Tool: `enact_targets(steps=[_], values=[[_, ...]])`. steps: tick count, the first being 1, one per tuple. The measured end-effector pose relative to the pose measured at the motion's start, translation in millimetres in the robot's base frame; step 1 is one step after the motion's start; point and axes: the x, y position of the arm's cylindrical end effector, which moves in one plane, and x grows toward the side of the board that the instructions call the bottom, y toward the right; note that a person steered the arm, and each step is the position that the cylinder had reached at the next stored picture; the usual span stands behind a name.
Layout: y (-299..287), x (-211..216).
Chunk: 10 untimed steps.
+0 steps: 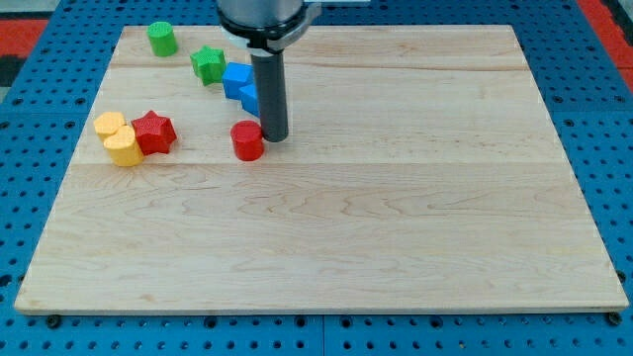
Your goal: Move the red circle into the red star
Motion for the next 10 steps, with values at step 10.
enact_targets(steps=[10], values=[[-78.1, 27.4]])
